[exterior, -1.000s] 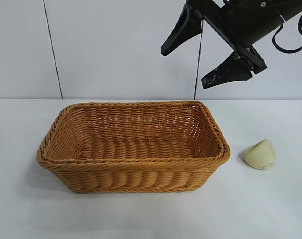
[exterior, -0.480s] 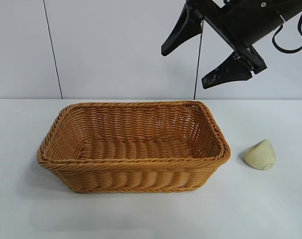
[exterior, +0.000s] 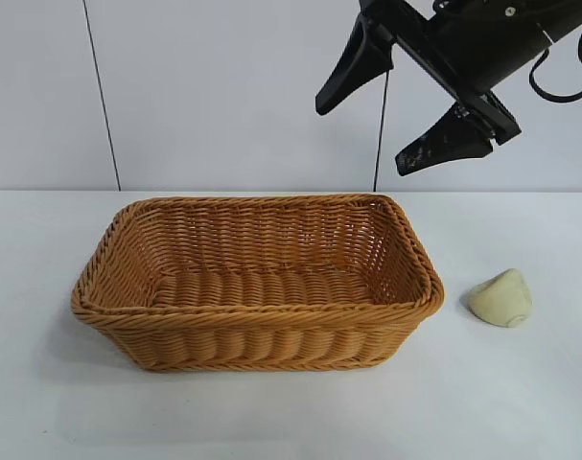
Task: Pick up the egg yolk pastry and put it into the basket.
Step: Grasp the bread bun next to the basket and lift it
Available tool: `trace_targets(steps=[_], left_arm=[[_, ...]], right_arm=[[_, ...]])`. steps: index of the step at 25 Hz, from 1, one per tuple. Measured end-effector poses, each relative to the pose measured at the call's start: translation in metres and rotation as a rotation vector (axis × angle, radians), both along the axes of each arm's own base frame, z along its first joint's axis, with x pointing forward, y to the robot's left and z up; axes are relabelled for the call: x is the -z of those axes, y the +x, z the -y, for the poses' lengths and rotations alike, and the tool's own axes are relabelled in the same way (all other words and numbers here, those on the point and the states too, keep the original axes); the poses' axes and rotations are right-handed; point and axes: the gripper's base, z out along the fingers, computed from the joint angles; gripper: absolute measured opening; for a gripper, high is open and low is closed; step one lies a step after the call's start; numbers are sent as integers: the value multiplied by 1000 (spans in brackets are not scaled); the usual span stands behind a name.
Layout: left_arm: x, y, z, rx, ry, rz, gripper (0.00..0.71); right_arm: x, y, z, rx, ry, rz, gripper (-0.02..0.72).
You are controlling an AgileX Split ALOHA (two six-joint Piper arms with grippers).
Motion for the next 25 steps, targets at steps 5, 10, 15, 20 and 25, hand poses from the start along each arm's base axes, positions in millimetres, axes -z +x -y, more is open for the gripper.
trace_targets(steps=[5,10,15,20,25], left_arm=[[0,0,0,0,0,0,692],[0,0,0,0,1,0,692],[0,0,0,0,1,0,692],[0,0,0,0,1,1,692],[0,0,0,0,1,1,692]], right_arm=[[1,-1,34,57,-241,-63,697],[1,1,67,145,-205,-104,697],[5,4,82,187,-167,-122,697],[43,20,81,190,-155,-207,697],[96,37,80,206,-153,-303,697]])
